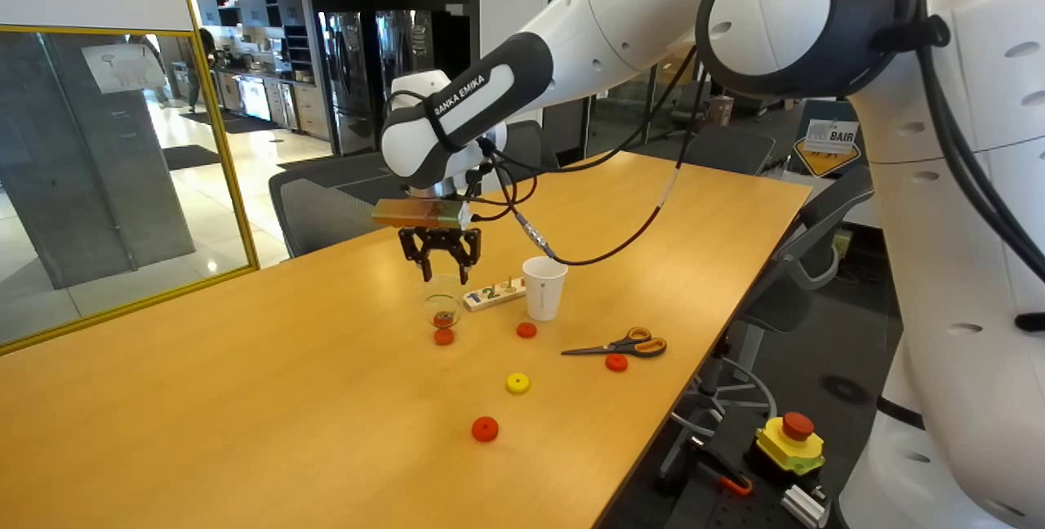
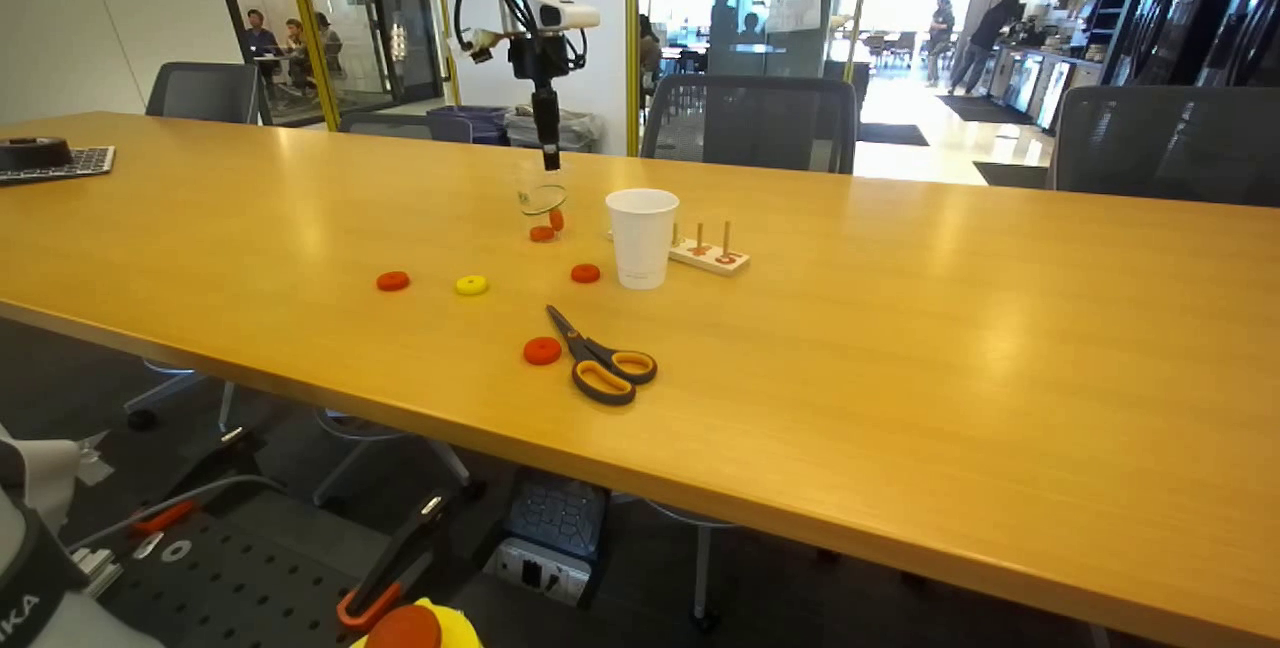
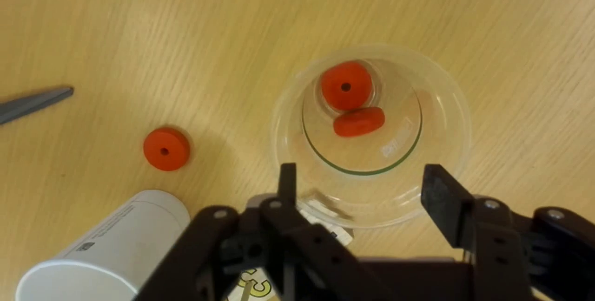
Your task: Pick up the coloured tiles and put them in the cups
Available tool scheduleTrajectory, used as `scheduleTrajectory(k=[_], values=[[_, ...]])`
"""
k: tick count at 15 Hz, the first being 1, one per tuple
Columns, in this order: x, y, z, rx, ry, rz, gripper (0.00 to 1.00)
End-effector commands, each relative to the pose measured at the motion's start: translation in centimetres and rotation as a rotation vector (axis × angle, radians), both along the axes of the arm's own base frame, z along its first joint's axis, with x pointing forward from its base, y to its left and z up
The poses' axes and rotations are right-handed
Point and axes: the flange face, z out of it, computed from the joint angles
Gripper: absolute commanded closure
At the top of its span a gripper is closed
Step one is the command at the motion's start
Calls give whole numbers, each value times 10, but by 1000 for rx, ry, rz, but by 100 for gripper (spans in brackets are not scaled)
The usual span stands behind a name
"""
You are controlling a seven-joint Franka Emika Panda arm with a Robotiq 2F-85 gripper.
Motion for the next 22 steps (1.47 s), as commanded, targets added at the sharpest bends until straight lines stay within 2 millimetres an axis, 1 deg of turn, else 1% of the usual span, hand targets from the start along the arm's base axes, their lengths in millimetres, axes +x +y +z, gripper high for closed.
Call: scheduleTrajectory(k=[1, 4, 6, 9, 12, 14, 16, 18, 20, 22], values=[[-11, -6, 15, -31, -25, 32, 0], [-26, -13, 26, -42, -35, 40, 0], [-45, -19, 38, -26, -32, 27, 0], [-83, -21, 55, -3, -20, 19, 0], [-127, -14, 60, 6, -11, 42, 0], [-153, -8, 56, 21, 6, 57, 0], [-173, 0, 42, 30, 31, 56, 0], [-188, 7, 25, 34, 55, 57, 0], [-192, 10, 8, 41, 52, 56, 0], [-187, 9, -9, 75, 29, 31, 0]])
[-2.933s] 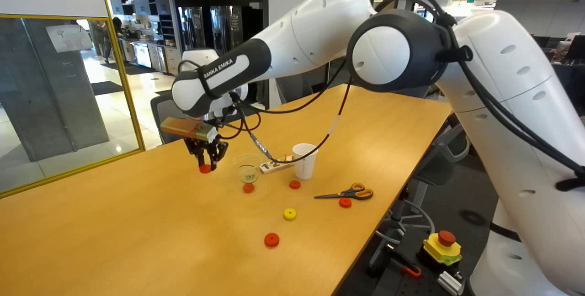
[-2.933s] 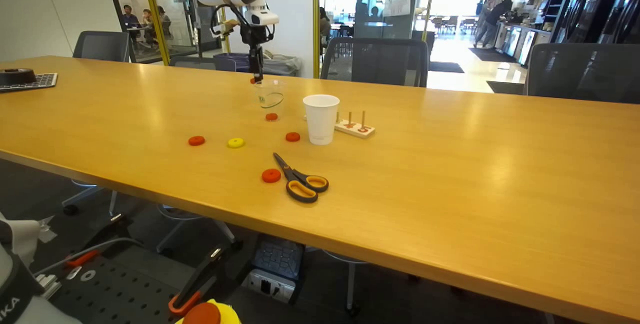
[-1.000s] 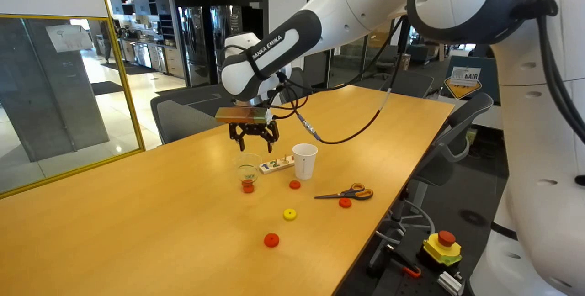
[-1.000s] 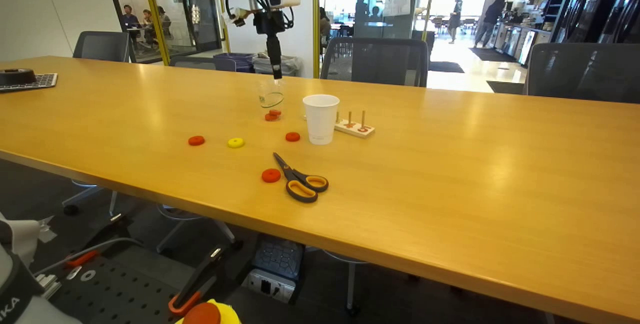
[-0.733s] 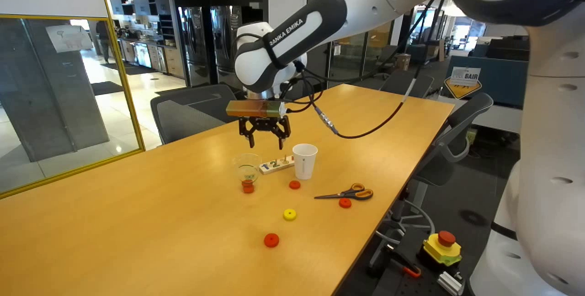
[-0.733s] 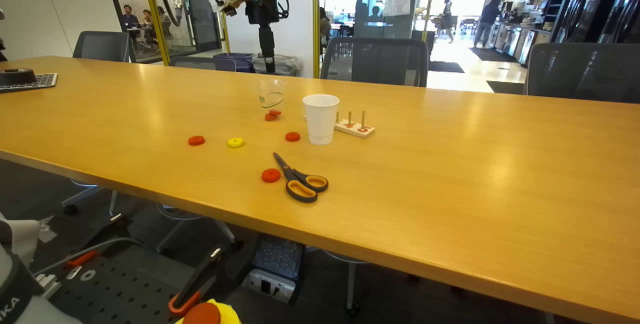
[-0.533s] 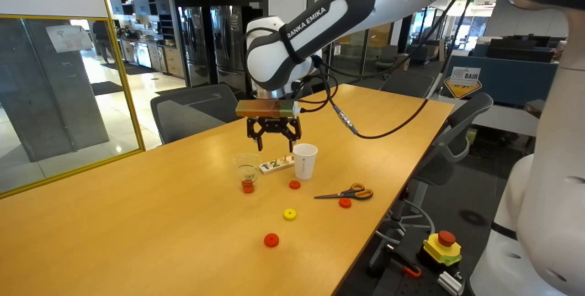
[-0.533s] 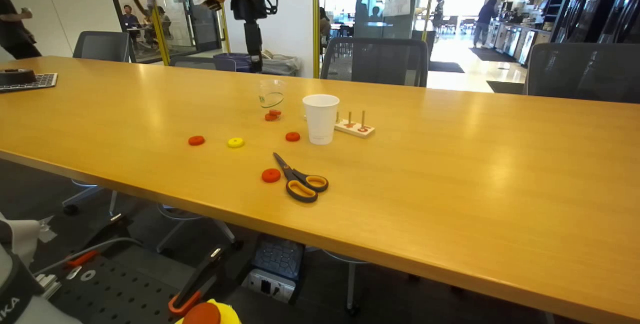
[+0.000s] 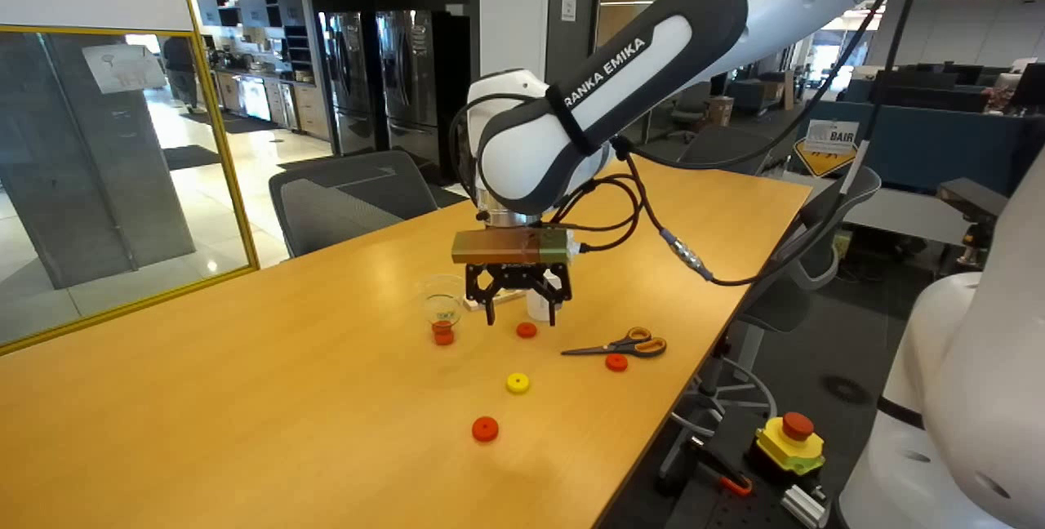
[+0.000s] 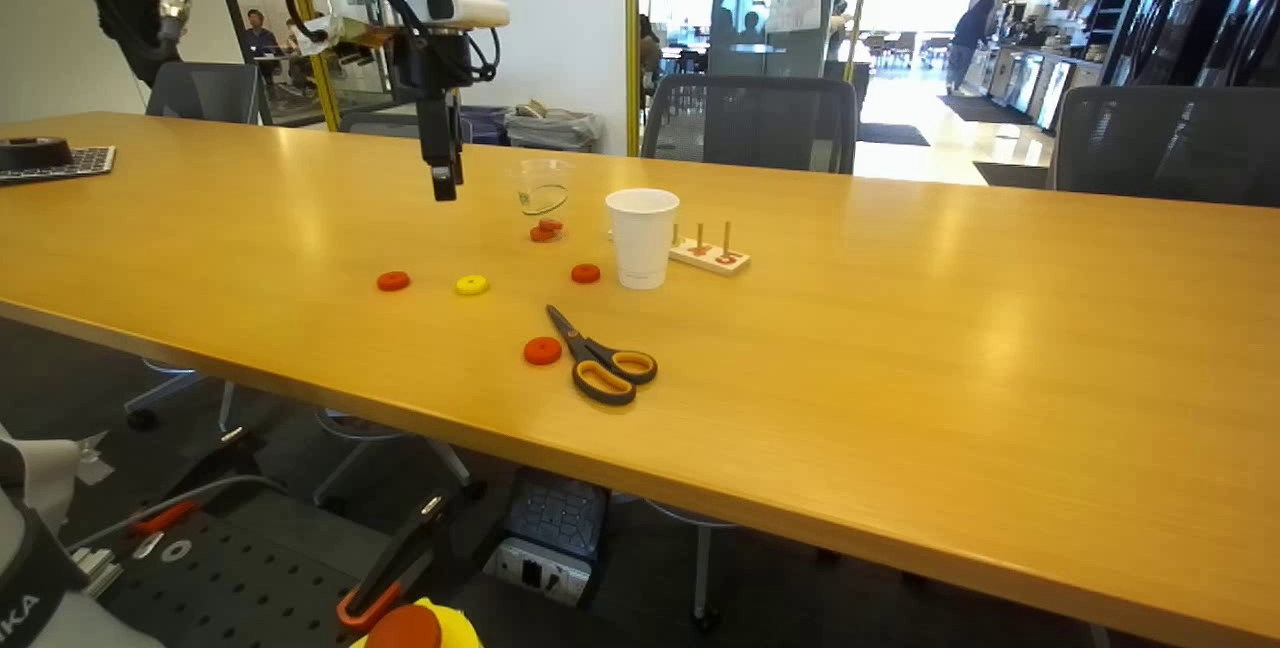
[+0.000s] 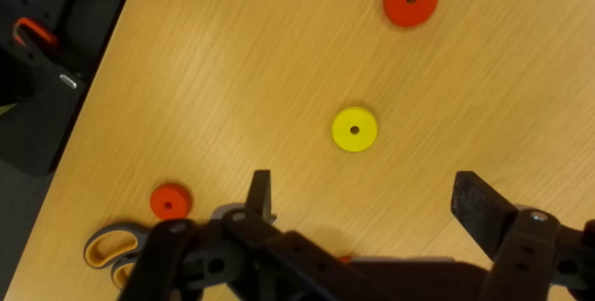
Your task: Pick up the coloured tiles and put them in the cups
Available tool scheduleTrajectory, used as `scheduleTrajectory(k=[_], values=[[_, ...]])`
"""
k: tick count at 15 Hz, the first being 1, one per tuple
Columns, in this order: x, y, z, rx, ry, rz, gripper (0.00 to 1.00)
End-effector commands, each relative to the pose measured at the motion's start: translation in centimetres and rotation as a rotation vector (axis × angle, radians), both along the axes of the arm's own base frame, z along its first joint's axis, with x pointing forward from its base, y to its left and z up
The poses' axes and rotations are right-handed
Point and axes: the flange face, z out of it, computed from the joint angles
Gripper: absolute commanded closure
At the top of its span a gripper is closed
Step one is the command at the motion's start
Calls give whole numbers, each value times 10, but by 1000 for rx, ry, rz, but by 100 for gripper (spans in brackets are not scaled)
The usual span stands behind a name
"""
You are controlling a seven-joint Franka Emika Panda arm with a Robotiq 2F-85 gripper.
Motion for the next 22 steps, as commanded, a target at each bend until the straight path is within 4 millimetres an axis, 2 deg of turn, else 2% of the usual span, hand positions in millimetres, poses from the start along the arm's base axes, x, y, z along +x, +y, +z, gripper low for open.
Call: scheduleTrajectory(k=[1, 6, 11, 14, 22], values=[[3, -5, -21, 61, -50, -52, 0], [16, -10, -59, 89, -74, -103, 0], [18, -15, -88, 81, -81, -114, 0], [14, -18, -95, 85, -68, -116, 0], [8, -21, -98, 110, -61, -148, 0]])
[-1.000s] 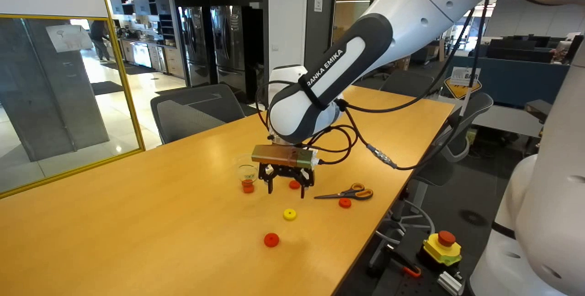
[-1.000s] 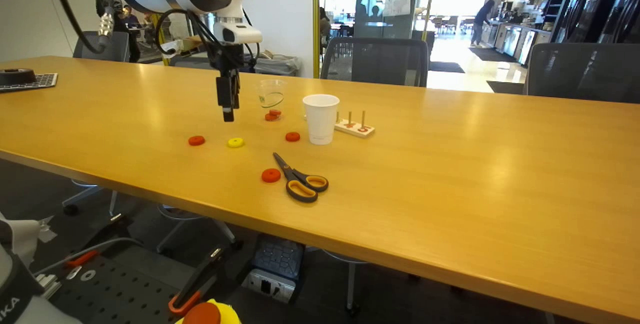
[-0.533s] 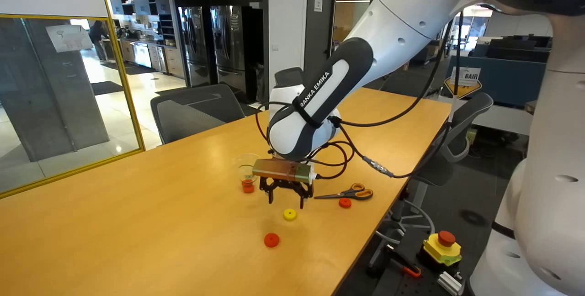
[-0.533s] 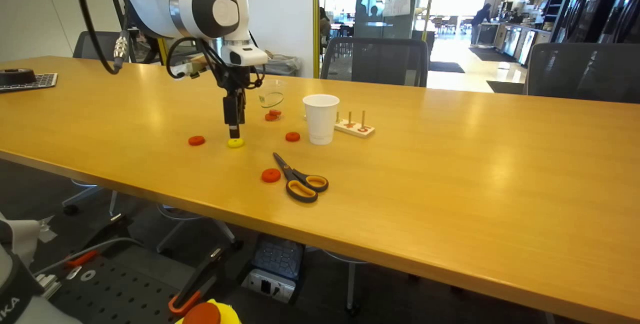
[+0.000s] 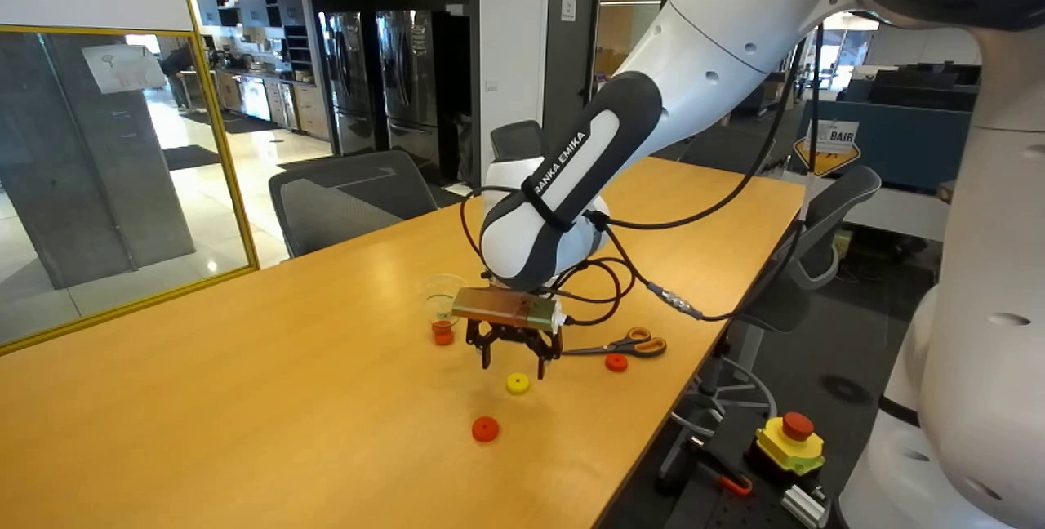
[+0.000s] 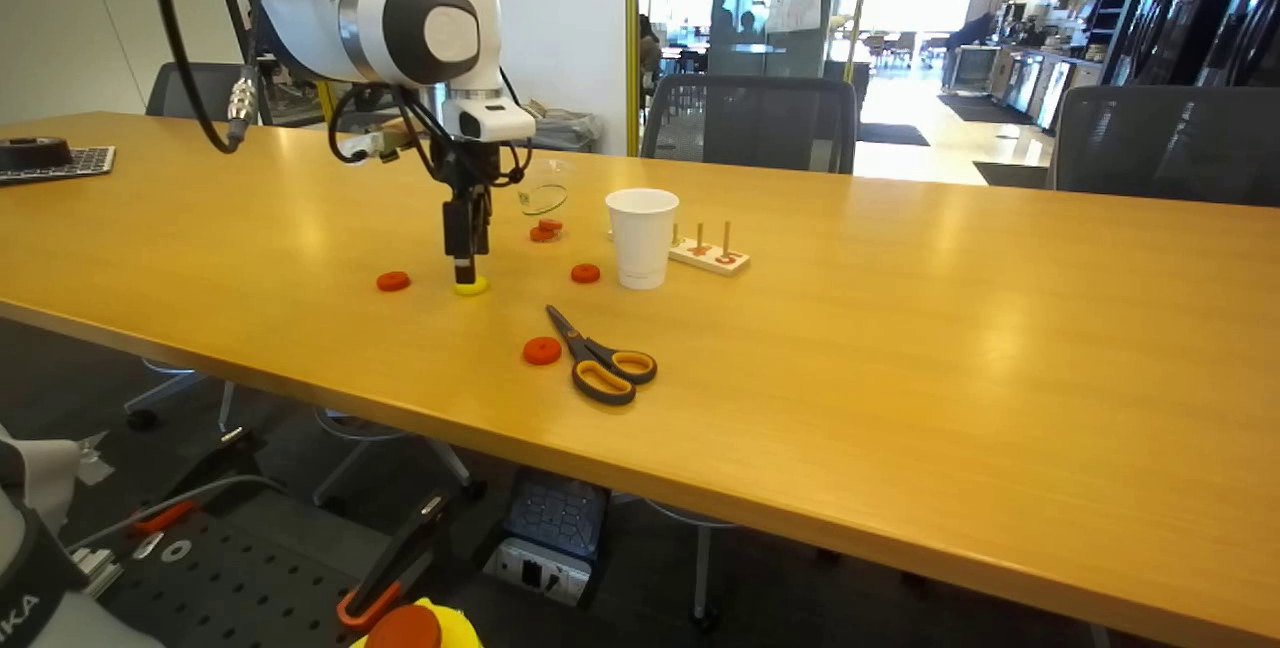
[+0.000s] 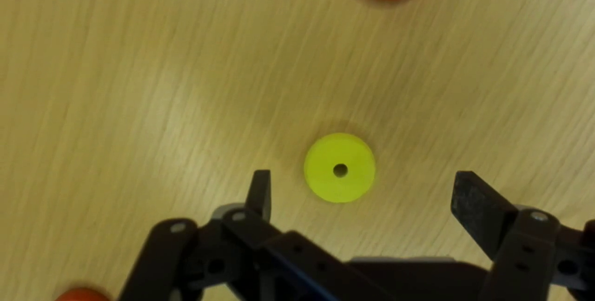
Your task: Pick up the coloured tiles and put them in the cups
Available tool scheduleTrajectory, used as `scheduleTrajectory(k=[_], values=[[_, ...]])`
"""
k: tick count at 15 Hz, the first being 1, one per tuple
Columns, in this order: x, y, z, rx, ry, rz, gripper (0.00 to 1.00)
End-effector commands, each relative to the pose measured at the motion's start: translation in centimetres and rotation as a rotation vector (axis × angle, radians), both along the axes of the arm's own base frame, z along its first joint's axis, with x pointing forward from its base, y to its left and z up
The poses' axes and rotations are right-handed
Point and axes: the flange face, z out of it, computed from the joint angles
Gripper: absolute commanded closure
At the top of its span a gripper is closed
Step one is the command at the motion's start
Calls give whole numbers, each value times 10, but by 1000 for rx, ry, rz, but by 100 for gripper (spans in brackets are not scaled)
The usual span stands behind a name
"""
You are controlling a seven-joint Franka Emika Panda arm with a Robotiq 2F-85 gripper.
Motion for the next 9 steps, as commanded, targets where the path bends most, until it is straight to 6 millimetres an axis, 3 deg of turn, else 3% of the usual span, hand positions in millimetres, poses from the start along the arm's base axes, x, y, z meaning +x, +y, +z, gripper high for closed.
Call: scheduleTrajectory(k=[1, 8, 9], values=[[-3, -4, 3, 23, -21, -20, 0], [-7, -6, -1, 27, -20, -27, 0], [-7, -6, -2, 23, -28, -26, 25]])
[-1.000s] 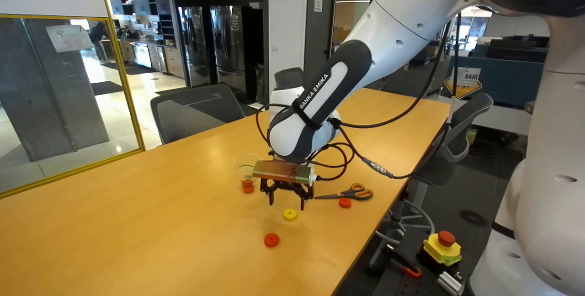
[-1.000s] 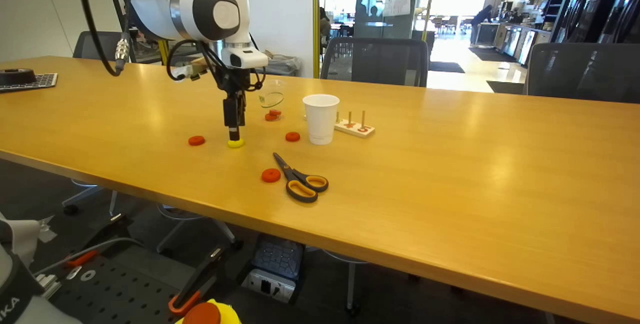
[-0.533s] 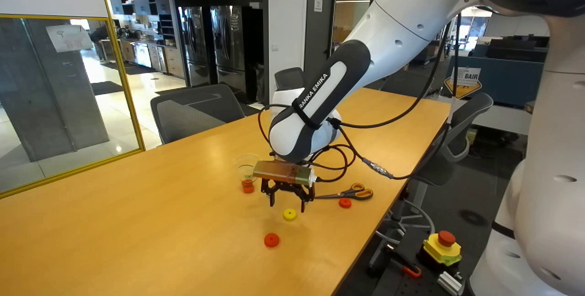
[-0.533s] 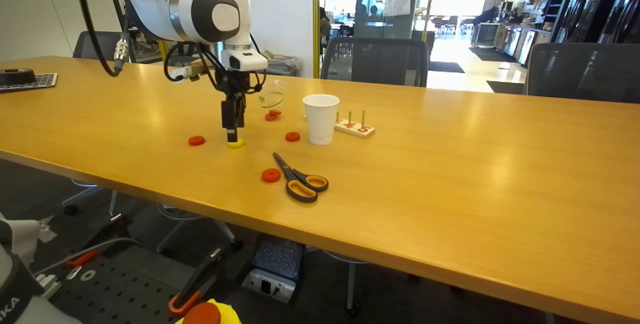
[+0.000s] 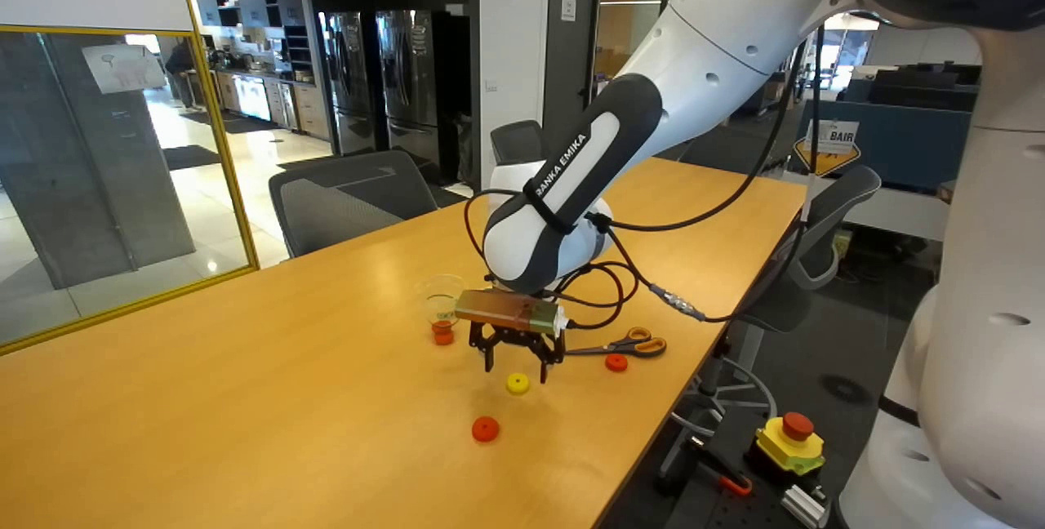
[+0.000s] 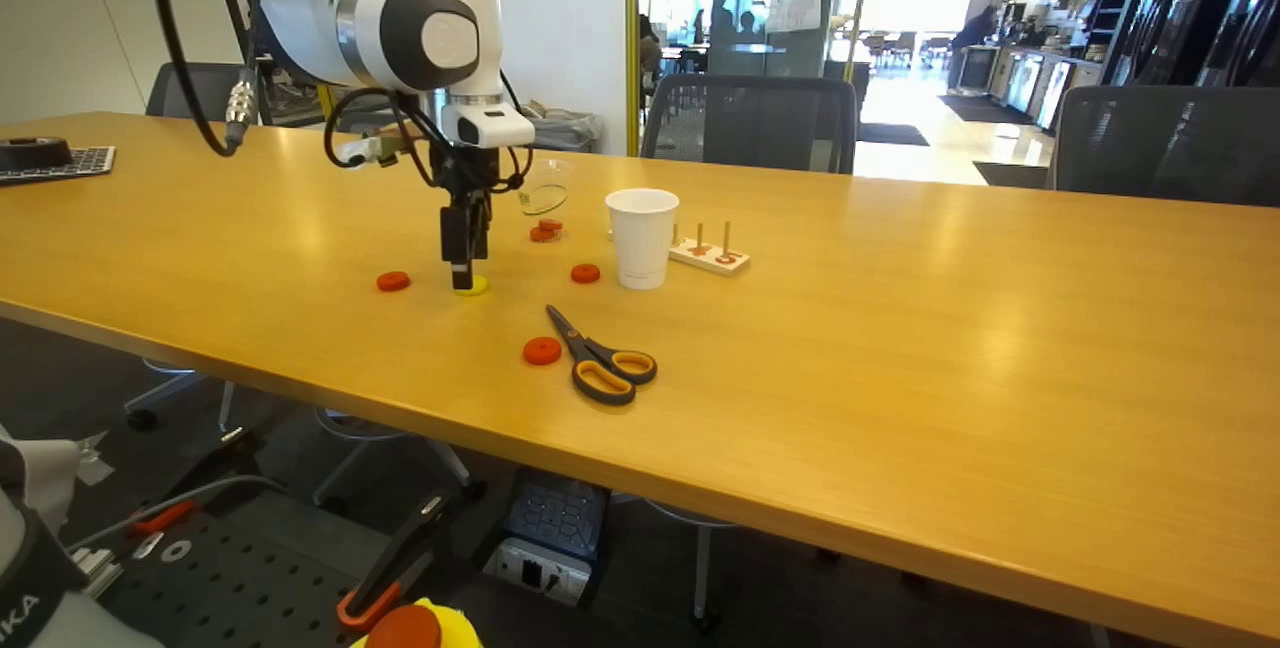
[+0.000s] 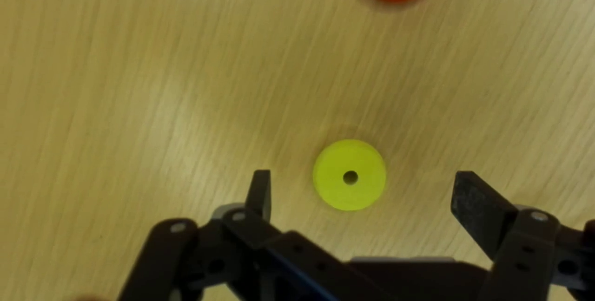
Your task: Pick up the coloured tiles and put them in the cups
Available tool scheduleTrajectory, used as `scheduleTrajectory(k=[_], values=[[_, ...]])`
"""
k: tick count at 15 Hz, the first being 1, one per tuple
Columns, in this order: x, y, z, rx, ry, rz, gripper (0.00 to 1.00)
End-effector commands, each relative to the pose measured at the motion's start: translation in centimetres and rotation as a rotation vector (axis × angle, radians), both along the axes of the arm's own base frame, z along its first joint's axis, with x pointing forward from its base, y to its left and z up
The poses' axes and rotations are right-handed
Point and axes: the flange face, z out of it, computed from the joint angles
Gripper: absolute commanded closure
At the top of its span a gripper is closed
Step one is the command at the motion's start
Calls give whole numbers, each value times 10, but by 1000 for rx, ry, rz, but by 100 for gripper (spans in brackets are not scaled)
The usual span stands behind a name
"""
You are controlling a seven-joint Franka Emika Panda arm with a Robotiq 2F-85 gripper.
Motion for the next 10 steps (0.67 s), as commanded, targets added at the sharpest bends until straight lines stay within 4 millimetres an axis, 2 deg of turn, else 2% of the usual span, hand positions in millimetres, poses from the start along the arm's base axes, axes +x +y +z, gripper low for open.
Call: scheduleTrajectory(k=[1, 8, 10], values=[[-3, -3, 3, 14, -35, 3, 27], [-4, -5, 0, 11, -37, 10, 80], [-4, -5, 0, 11, -35, 10, 75]])
